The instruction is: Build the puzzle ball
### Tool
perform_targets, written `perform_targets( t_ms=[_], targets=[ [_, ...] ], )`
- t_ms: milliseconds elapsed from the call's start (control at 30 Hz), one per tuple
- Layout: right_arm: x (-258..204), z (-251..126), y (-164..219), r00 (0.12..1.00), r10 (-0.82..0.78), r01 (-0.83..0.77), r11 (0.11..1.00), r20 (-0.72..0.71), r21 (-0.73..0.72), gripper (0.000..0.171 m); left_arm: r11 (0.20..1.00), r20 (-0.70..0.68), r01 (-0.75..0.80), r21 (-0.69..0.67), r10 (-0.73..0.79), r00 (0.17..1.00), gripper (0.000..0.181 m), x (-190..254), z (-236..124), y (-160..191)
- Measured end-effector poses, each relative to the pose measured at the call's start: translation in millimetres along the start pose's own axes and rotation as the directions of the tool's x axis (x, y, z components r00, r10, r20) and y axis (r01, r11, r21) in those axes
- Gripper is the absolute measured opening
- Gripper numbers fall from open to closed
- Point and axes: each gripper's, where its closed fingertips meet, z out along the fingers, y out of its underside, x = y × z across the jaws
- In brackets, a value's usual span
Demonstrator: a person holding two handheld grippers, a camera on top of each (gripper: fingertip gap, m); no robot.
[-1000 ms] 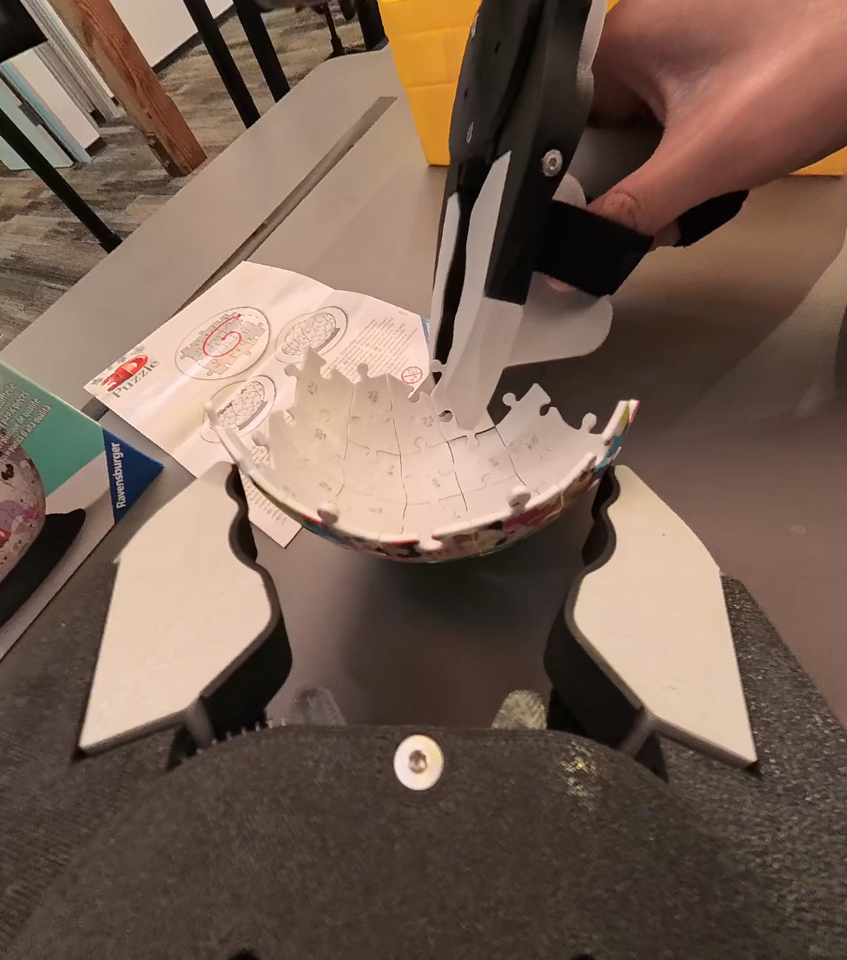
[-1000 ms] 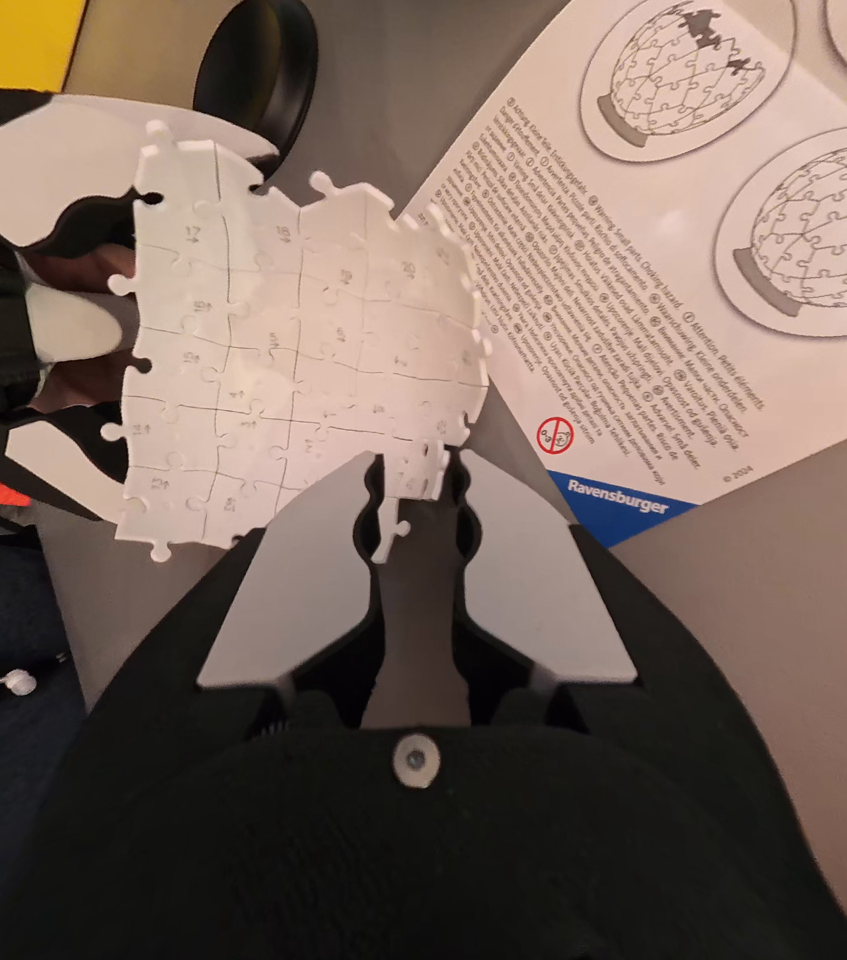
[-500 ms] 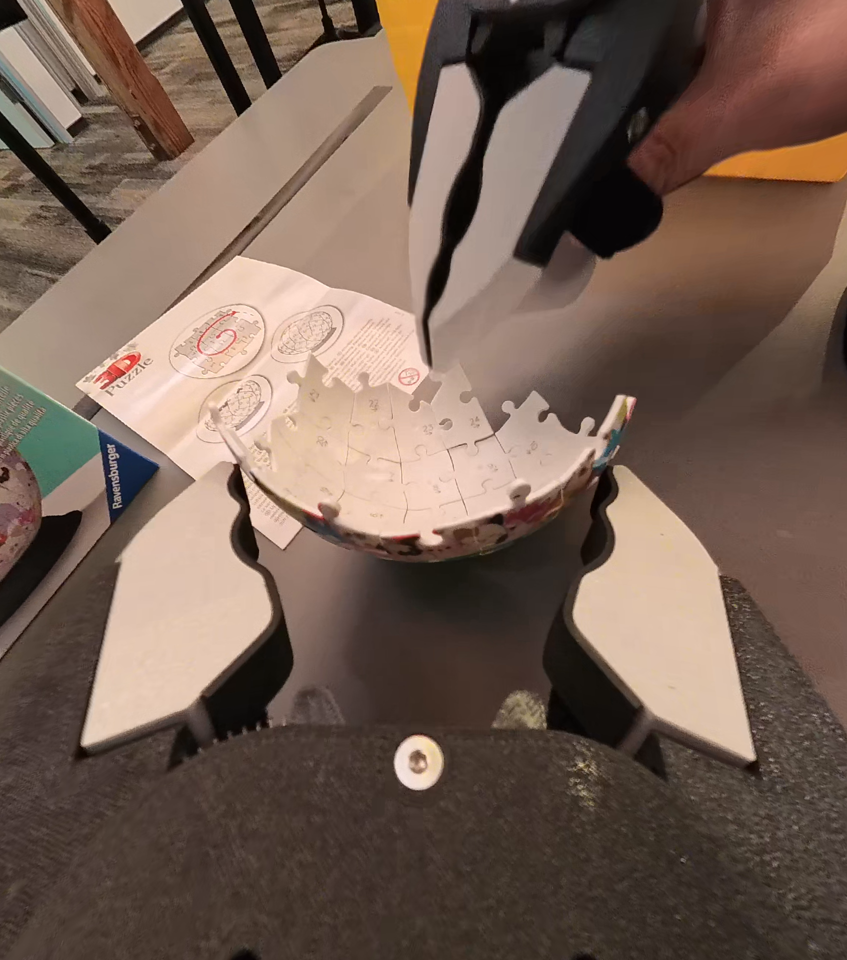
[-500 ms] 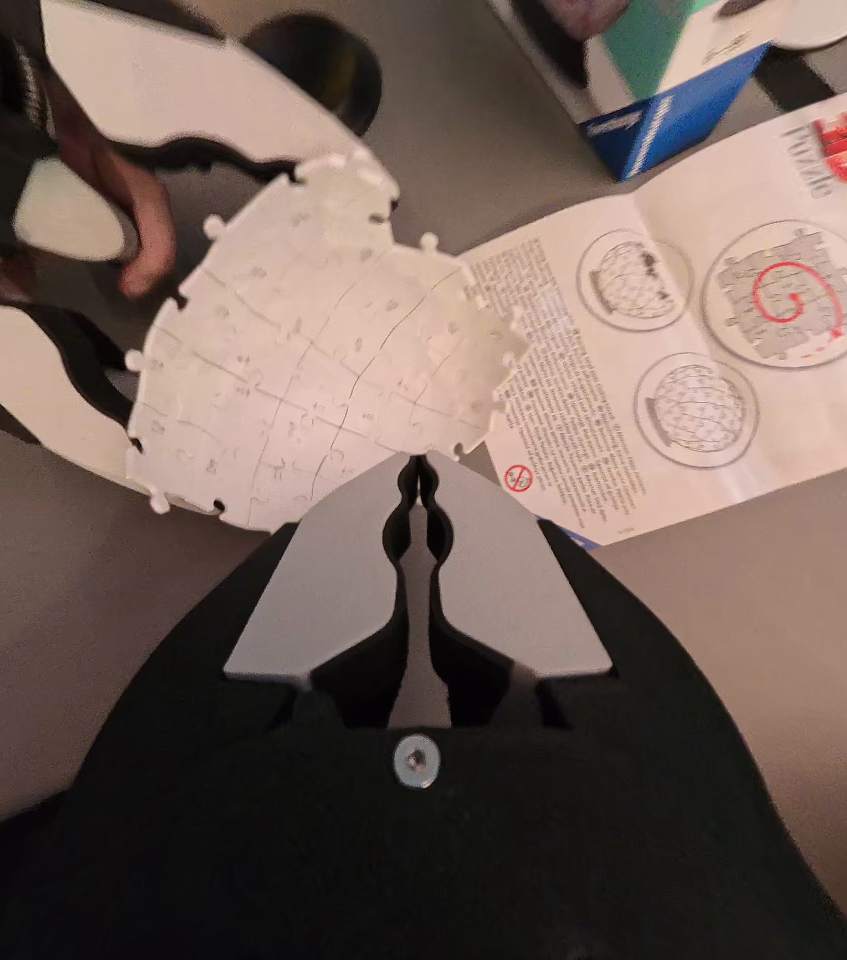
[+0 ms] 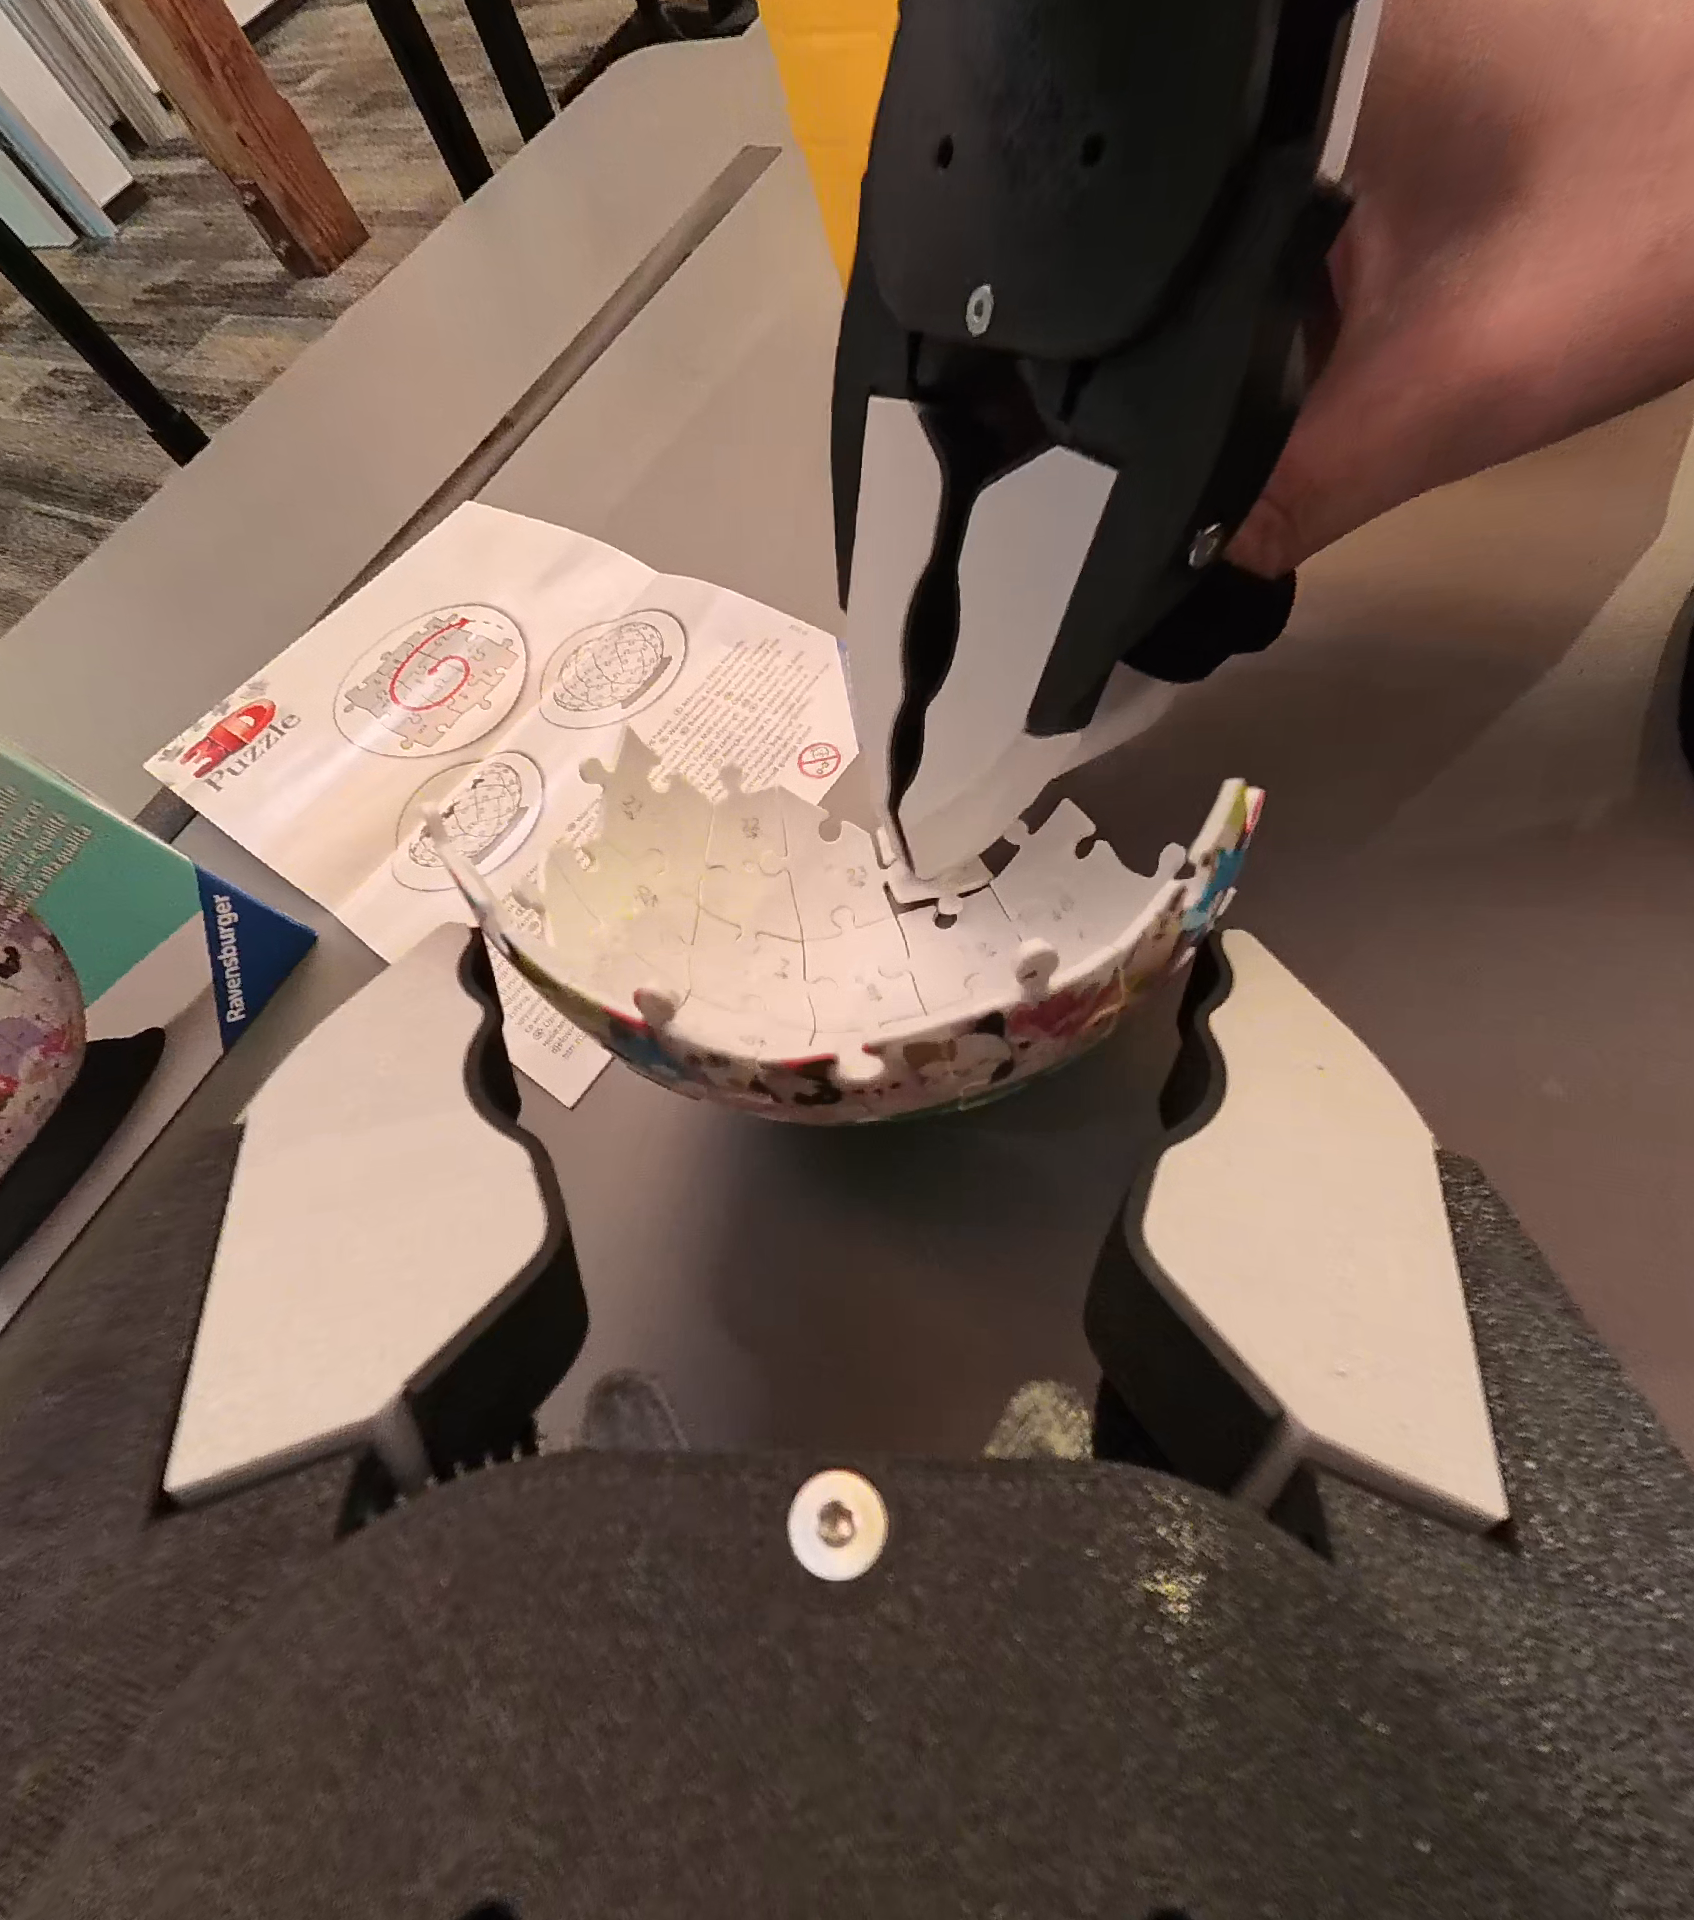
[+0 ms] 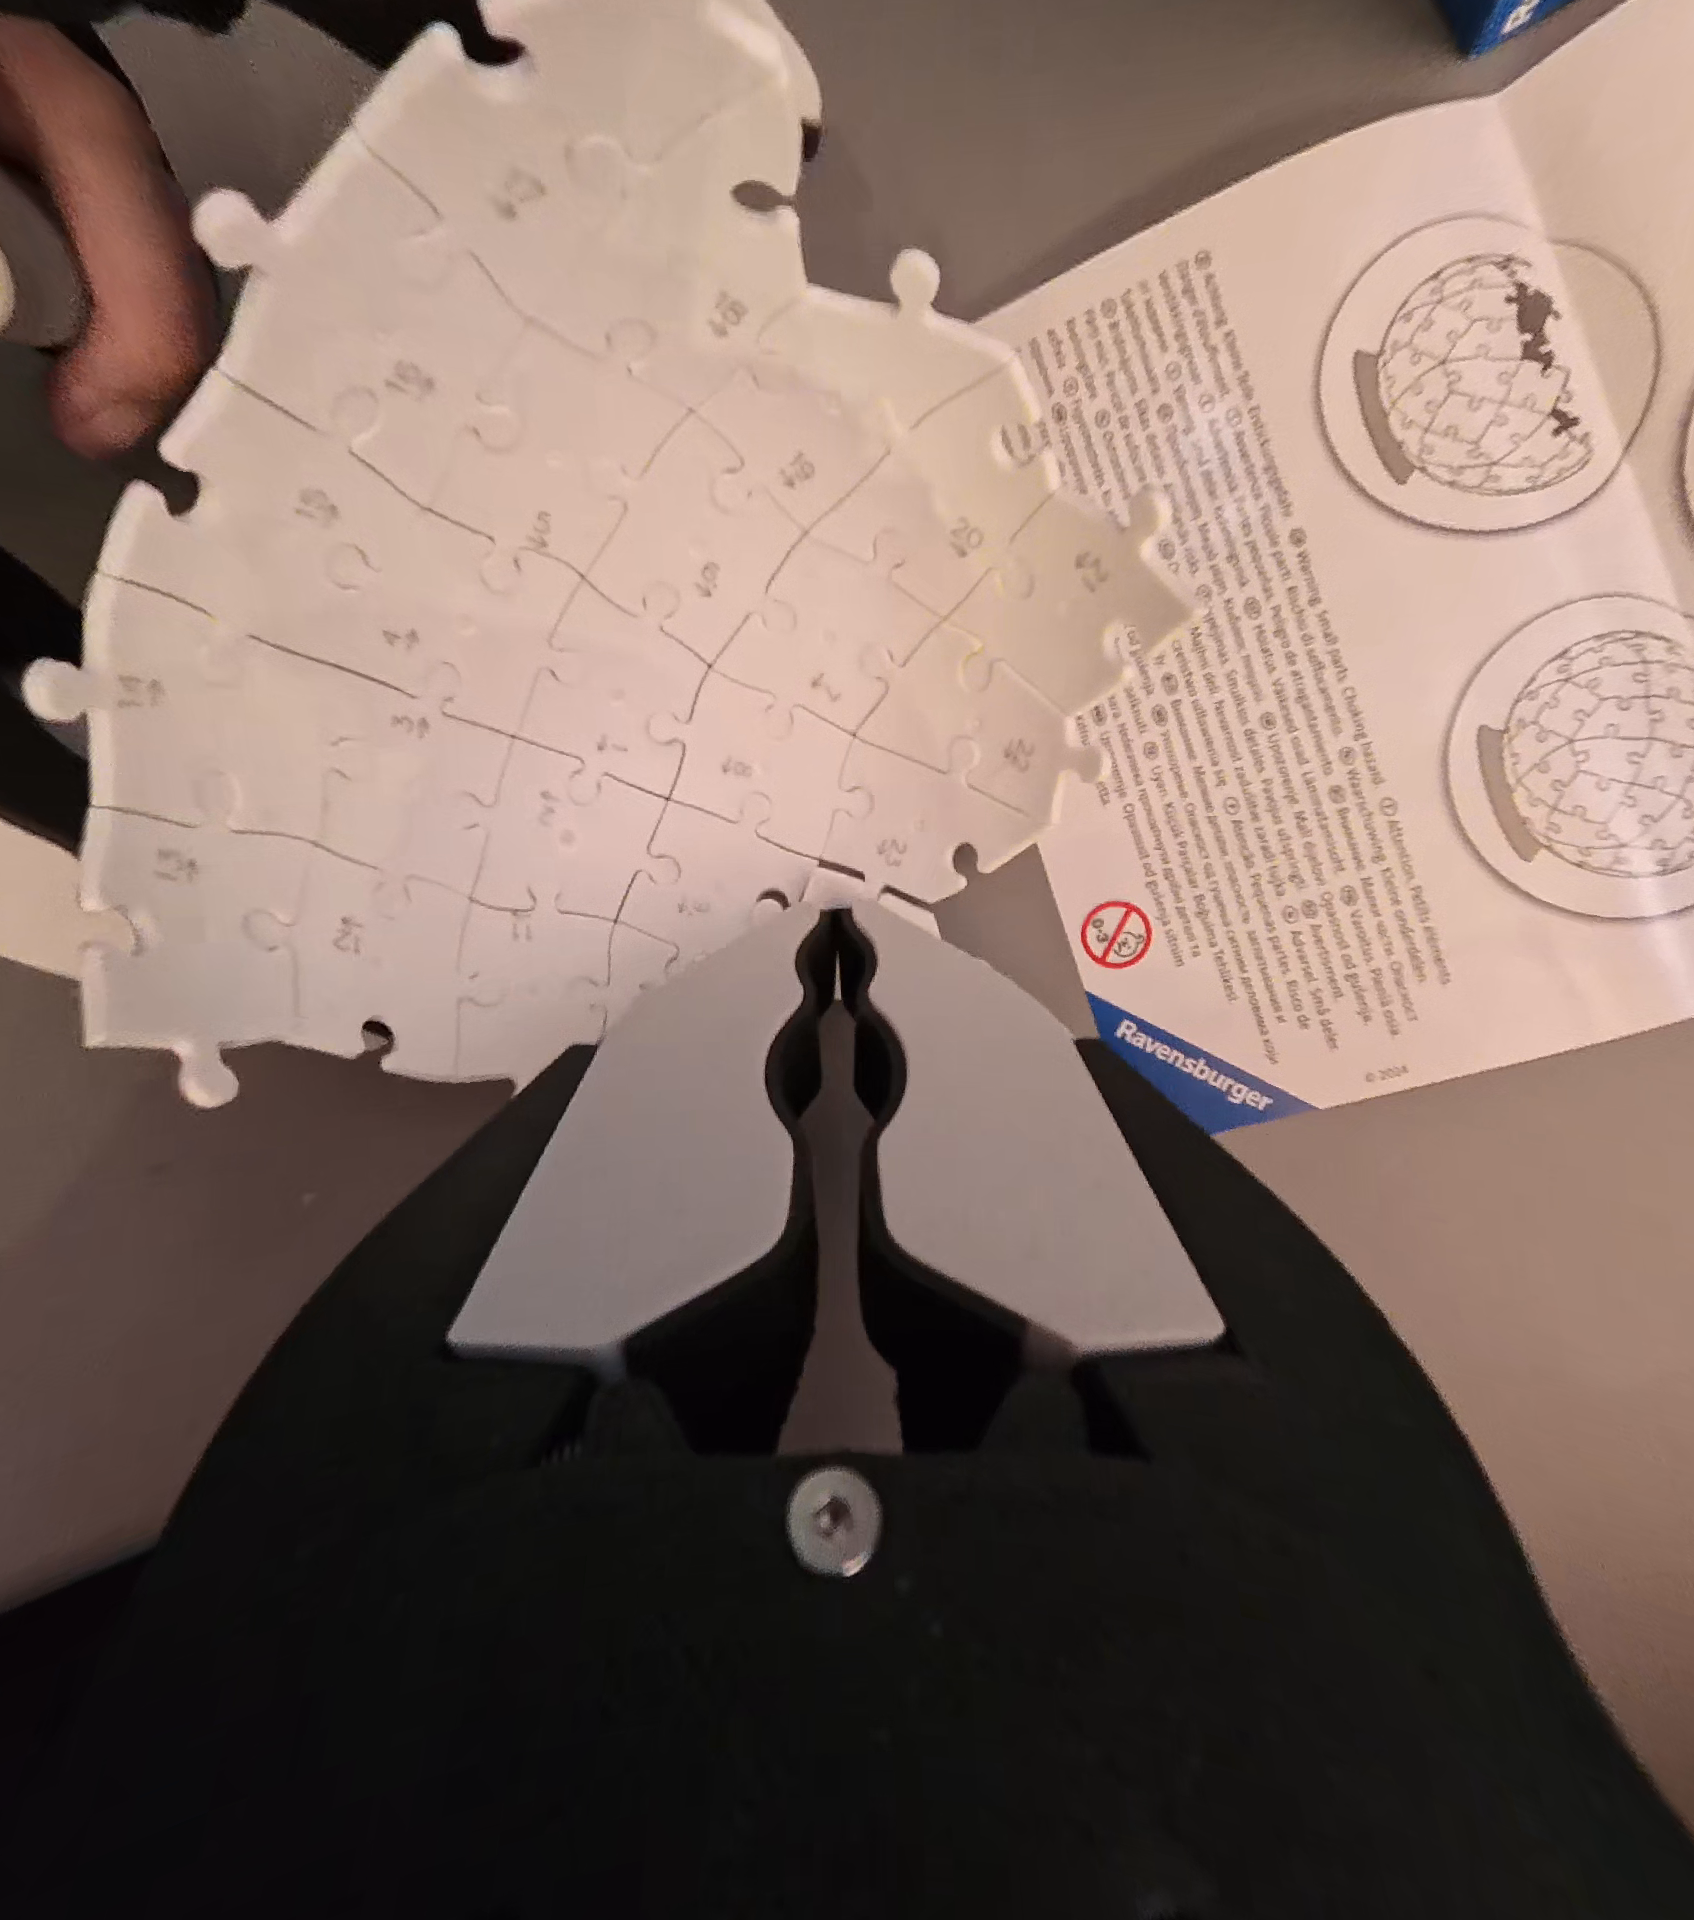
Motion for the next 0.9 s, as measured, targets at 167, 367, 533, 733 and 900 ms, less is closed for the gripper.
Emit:
perform_targets(
  t_ms=[167,367,533,733,900],
  targets=[
    [-0.7,1.1,0.0,1.0,-0.012,0.012,1.0,-0.004,-0.002,0.001,1.0,-0.002,-0.007,-0.003,0.007,1.0,0.122,-0.1,0.0,-1.3],
    [-3.7,1.8,0.1,0.999,-0.044,0.044,0.999,-0.005,-0.005,0.001,1.0,-0.012,-0.011,-0.016,0.011,1.0,0.122,0.6,0.8,-3.1],
    [-4.2,2.8,-0.3,0.999,-0.045,0.045,0.999,0.003,-0.02,0.001,0.998,-0.023,-0.049,-0.028,0.049,0.999,0.121,2.0,1.5,-5.9],
    [-4.6,4.4,-1.0,0.997,-0.077,0.076,0.99,-0.008,-0.117,0.002,0.995,-0.02,-0.088,-0.044,0.087,0.996,0.121,2.7,2.8,-9.1],
    [-4.9,5.1,-0.4,0.996,-0.086,0.08,0.975,-0.019,-0.209,0.002,0.995,-0.019,-0.093,-0.041,0.092,0.996,0.121,2.8,2.6,-8.9]
  ],
)
